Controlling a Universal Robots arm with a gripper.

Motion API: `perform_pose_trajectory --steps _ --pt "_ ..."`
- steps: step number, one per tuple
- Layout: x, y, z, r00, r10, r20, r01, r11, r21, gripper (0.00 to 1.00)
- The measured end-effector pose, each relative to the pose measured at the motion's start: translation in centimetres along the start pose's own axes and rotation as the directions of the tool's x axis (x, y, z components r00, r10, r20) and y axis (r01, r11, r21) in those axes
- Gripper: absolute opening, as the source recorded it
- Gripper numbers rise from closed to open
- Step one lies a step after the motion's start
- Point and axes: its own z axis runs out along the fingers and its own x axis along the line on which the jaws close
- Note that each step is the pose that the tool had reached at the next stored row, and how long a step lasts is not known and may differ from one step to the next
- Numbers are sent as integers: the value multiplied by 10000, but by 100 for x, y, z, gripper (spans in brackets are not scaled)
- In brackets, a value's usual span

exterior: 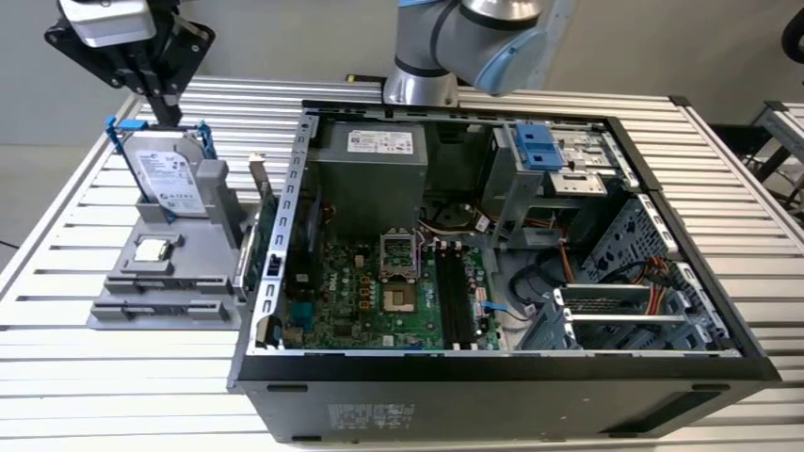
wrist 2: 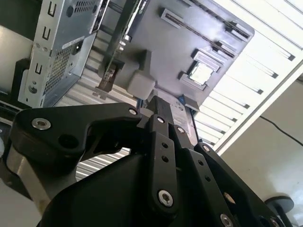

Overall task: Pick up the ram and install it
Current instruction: 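Reach for the ram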

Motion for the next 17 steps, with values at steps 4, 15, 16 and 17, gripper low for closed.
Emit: perform_pose_trajectory --steps 4,15,16,17 --pt "105 -7 -2 10000 -3 0 3 10000 0 0" --pt "390 -26 -8 10000 -8 0 8 10000 0 0" --pt "416 -27 -9 10000 -9 0 9 10000 0 0" --pt "441 -29 -9 10000 -9 0 9 10000 -1 0"
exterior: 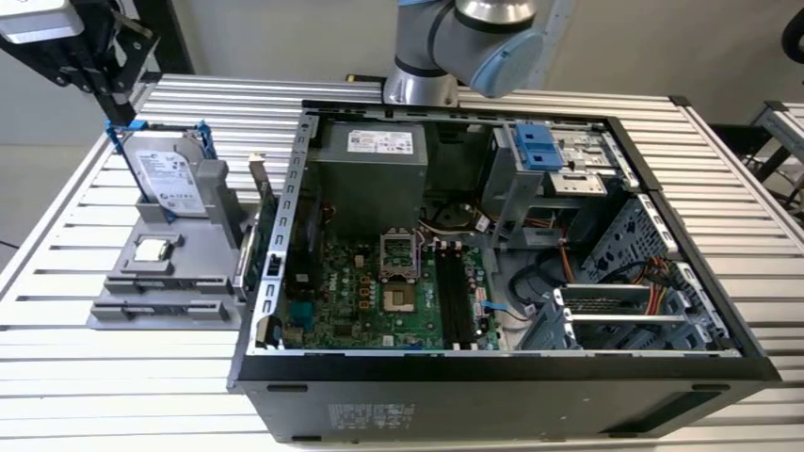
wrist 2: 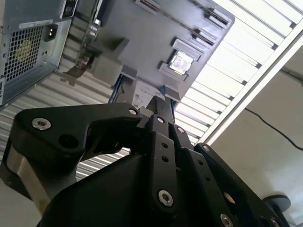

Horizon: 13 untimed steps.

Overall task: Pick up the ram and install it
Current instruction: 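Reach for the ram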

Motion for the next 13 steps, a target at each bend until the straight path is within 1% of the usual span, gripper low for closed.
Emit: perform_pose_trajectory --steps 10,11,13 --pt "228 -15 -6 10000 -4 -1 4 10000 1 0" --pt "248 -16 -6 10000 -4 -1 4 10000 1 0" --pt "265 -17 -6 10000 -4 -1 4 10000 0 0"
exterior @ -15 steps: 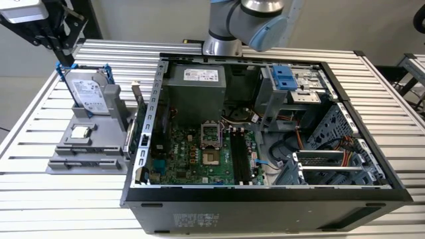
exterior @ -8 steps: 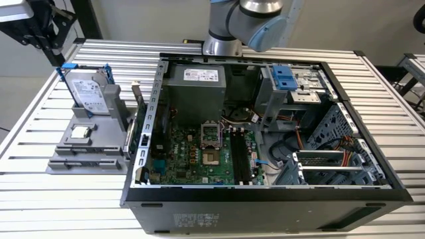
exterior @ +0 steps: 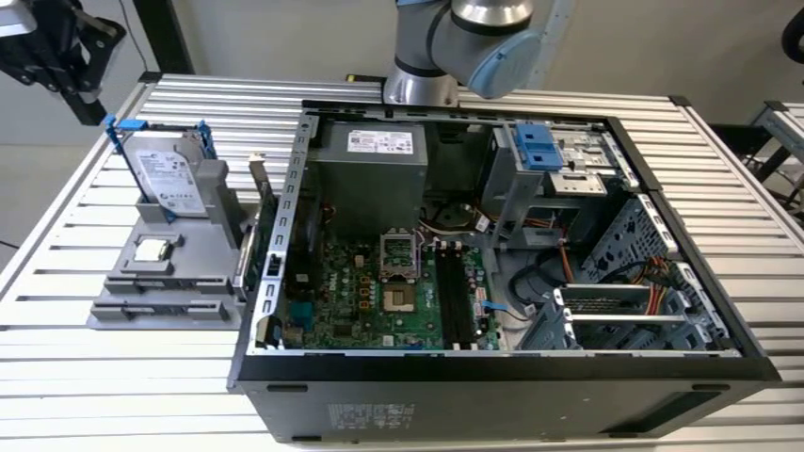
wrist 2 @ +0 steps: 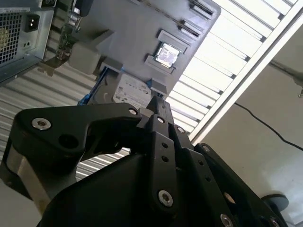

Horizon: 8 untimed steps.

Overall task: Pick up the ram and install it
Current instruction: 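Reach for the ram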

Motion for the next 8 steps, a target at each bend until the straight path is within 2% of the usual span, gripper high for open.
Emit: perform_pose_trajectory --steps 5,8 --pt "-15 -2 1 10000 0 1 0 10000 -2 0" --pt "-48 -46 -2 10000 0 -8 0 10000 1 0"
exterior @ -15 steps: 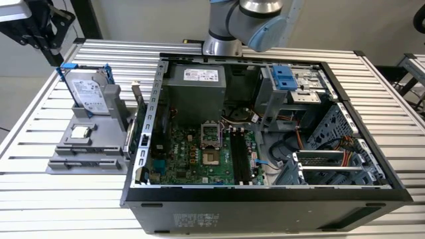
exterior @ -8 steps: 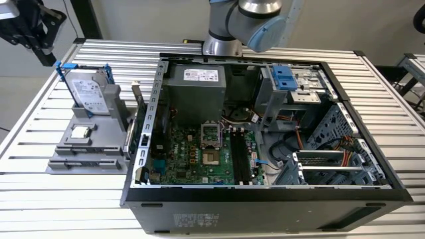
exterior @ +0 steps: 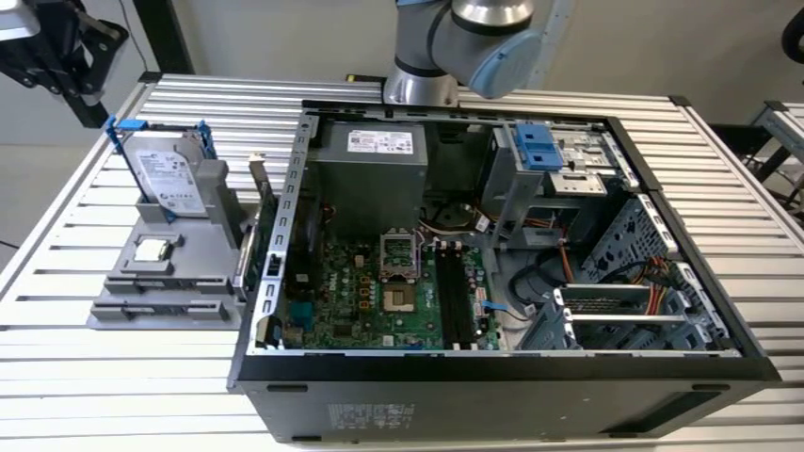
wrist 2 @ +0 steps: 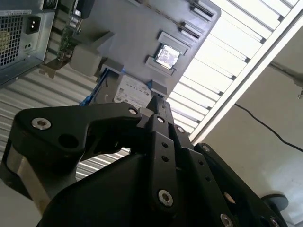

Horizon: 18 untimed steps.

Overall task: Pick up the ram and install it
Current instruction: 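Reach for the ram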

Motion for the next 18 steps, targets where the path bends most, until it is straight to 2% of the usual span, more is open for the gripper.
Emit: perform_pose_trajectory --steps 14,18 --pt "-207 -441 -17 10000 4 -93 -4 10000 5 0" --pt "-248 -523 -20 10000 -5 -93 5 10000 5 0"
